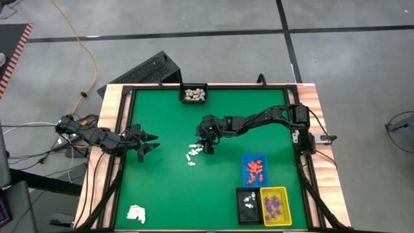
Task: Sort Halloween decoration
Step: Put the gray skull toy into the top black bin
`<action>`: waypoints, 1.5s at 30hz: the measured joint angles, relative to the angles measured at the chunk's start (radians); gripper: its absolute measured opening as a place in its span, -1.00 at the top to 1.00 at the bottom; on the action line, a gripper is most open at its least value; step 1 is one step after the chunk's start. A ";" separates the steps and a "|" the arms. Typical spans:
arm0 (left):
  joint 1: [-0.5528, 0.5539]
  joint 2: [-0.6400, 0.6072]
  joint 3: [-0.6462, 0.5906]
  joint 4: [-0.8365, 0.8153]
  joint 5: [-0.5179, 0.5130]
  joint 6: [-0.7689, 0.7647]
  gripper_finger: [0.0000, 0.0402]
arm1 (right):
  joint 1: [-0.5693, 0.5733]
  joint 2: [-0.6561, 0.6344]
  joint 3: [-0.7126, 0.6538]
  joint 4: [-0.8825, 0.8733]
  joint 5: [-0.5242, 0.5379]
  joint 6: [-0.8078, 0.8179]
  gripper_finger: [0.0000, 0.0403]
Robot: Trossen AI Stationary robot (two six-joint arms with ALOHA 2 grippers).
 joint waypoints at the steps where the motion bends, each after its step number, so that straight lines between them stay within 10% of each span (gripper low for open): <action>1: 0.000 0.000 0.000 0.000 -0.001 0.000 0.06 | -0.001 0.000 -0.006 0.005 0.001 0.001 0.07; 32: 0.000 0.000 0.000 0.000 -0.005 0.000 0.06 | 0.030 0.070 -0.066 0.120 0.088 0.059 0.09; 45: 0.000 0.000 0.000 0.000 -0.005 0.000 0.06 | 0.030 0.070 -0.066 0.118 0.107 0.081 0.69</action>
